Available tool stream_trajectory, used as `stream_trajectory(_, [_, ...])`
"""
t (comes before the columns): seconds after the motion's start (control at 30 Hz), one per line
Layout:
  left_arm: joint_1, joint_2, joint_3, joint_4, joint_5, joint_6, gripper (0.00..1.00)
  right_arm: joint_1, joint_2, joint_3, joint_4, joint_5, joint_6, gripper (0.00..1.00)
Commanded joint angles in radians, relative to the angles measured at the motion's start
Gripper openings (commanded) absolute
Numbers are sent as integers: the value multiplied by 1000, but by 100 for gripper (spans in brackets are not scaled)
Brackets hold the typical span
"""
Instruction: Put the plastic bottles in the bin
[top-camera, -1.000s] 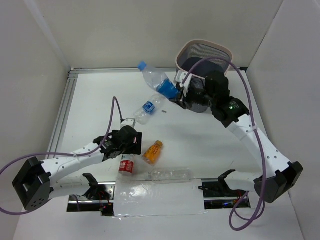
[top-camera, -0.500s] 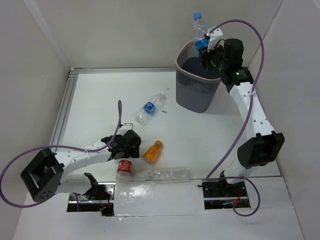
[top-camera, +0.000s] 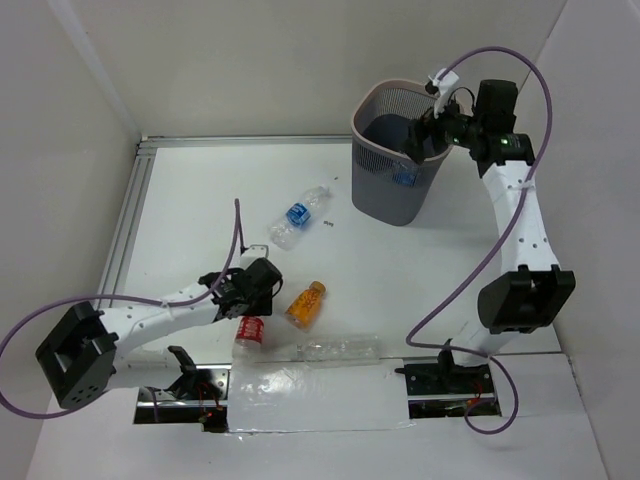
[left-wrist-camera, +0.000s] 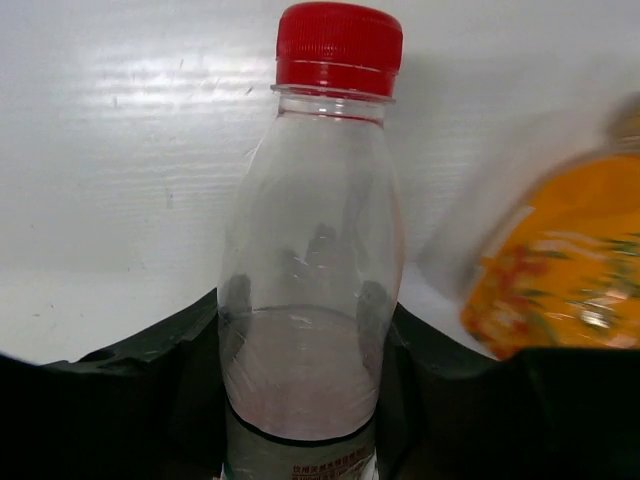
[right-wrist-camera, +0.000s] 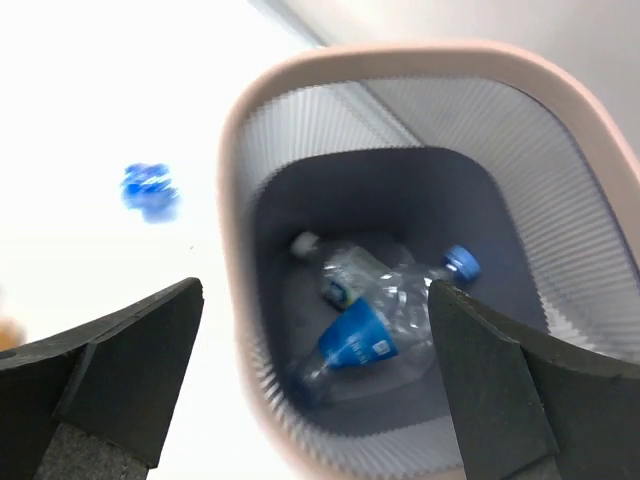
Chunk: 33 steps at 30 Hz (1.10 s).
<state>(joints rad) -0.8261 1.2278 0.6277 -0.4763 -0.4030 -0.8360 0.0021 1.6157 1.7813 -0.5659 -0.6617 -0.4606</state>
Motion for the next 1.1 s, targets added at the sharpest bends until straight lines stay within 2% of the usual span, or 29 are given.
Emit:
stream_trajectory(0.0, [-19,-94,148,-28,4,41,36,-8,-116,38,-187,-308,-272,100])
stream_trajectory(0.03, [-30,-111,183,-28,19,61,34,1,-152,0,-221,-334,-323,100])
stream_trajectory(0.1, [-30,-134,300,-13,44,131,33,30,-197,-61,-276,-334,-425,85])
stream_trajectory(0.13, [-30,-134,341,2,56,158,28,45,-250,-141,-276,-319,-450,77])
stream_trajectory(0.17, [-30,-134,431,49,82,223,28,79,-279,-186,-276,-302,-485,58])
stream_trajectory(0.23, [-30,-78,528,114,107,285,28,114,-370,-324,-220,-244,-498,36])
stream_trajectory(0.27, [-30,-48,631,175,142,341,28,151,-397,-367,-204,-222,-509,23])
stream_trajectory(0.33, [-18,56,732,247,199,386,27,188,-462,-465,-181,-162,-509,16])
stream_trajectory(0.37, [-2,96,783,280,222,402,27,202,-477,-488,-181,-148,-509,16])
stream_trajectory(0.43, [44,226,990,394,315,416,24,236,-510,-549,-205,-139,-509,14])
stream_trajectory(0.6, [103,496,1267,536,433,345,23,259,-577,-655,-252,-113,-523,12])
stream_trajectory(0.67, [134,574,1332,639,443,298,23,259,-629,-729,-252,-85,-523,11])
stream_trajectory(0.8, [182,742,1443,835,444,129,18,269,-707,-822,-242,-62,-514,11])
stream_trajectory(0.9, [205,890,1581,886,421,-13,20,279,-747,-872,-242,-62,-500,11])
stream_trajectory(0.93, [205,964,1669,900,434,-102,20,279,-748,-882,-242,-62,-484,11])
stream_trajectory(1.07, [237,1071,1797,993,452,-319,21,279,-786,-924,-242,-53,-474,11])
